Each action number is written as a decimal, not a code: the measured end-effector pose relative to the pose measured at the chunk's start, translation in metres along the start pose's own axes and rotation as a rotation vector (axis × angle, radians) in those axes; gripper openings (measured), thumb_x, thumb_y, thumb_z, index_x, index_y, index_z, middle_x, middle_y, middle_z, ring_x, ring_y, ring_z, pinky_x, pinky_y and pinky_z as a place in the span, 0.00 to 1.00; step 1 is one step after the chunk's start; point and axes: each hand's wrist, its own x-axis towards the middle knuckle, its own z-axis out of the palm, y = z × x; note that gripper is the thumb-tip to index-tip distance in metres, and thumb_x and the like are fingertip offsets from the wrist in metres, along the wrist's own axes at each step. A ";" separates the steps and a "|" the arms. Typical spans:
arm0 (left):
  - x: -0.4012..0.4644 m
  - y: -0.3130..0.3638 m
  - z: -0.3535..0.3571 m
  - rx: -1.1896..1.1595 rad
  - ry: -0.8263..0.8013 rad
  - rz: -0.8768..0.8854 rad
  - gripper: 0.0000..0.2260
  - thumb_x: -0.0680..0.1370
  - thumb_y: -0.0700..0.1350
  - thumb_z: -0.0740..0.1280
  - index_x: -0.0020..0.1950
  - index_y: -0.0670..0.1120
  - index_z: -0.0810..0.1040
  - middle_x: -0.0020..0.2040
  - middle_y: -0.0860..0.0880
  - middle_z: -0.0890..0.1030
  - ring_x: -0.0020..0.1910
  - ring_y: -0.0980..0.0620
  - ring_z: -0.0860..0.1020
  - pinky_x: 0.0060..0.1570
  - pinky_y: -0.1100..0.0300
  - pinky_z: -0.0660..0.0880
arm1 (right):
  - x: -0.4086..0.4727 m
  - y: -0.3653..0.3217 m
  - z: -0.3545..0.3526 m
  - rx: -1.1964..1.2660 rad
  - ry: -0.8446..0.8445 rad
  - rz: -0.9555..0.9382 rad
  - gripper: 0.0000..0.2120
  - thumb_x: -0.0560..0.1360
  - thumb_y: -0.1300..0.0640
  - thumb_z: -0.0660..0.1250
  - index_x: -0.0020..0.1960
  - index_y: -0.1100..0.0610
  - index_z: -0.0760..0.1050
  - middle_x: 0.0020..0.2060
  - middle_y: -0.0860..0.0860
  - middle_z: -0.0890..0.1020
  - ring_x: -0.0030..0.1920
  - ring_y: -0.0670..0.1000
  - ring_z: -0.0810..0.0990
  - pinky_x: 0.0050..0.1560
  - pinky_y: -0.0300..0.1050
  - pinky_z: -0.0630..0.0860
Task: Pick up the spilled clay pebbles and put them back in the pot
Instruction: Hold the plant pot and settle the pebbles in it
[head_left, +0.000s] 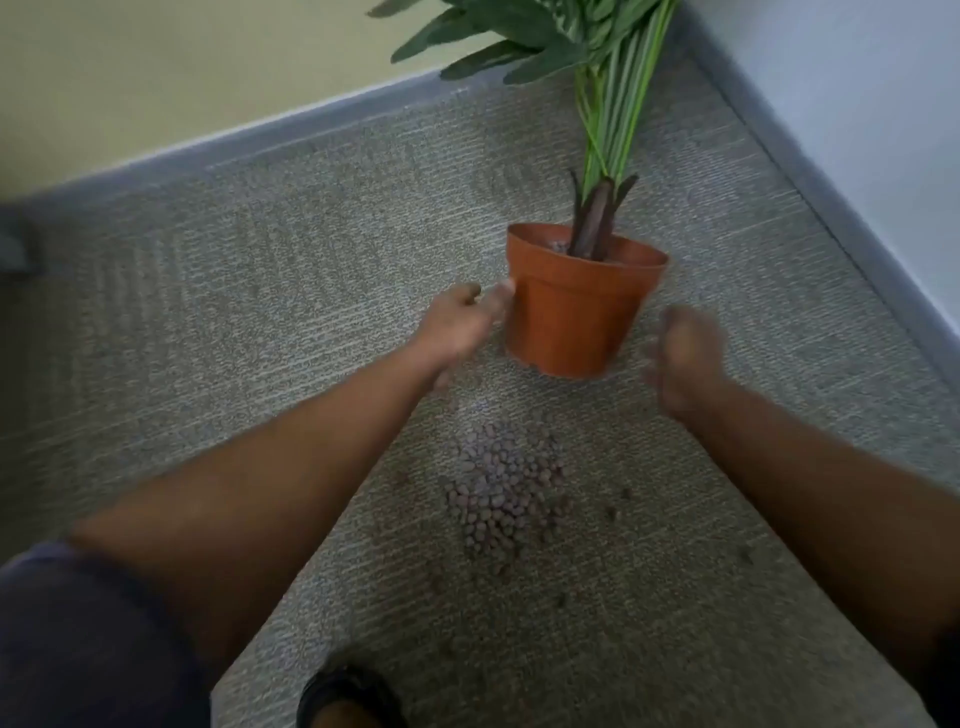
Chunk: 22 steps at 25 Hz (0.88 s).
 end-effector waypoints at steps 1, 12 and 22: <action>0.003 0.016 0.008 -0.084 -0.027 0.031 0.27 0.76 0.69 0.63 0.67 0.53 0.77 0.65 0.54 0.79 0.64 0.49 0.76 0.54 0.52 0.76 | 0.005 -0.020 -0.002 0.178 -0.004 0.063 0.14 0.79 0.45 0.61 0.54 0.55 0.77 0.47 0.50 0.78 0.49 0.53 0.76 0.50 0.50 0.76; 0.011 0.029 0.032 -0.181 0.005 -0.028 0.17 0.73 0.57 0.67 0.57 0.49 0.77 0.42 0.51 0.80 0.44 0.49 0.80 0.50 0.45 0.81 | -0.009 -0.021 0.000 0.116 -0.246 0.148 0.10 0.80 0.51 0.64 0.60 0.49 0.78 0.54 0.49 0.82 0.53 0.51 0.81 0.34 0.50 0.81; -0.007 -0.013 0.034 -0.096 0.040 -0.026 0.14 0.81 0.41 0.58 0.64 0.46 0.76 0.53 0.44 0.83 0.45 0.43 0.84 0.31 0.55 0.82 | -0.041 0.059 0.008 0.203 -0.331 0.121 0.19 0.75 0.55 0.65 0.65 0.49 0.71 0.57 0.53 0.82 0.48 0.53 0.86 0.47 0.58 0.84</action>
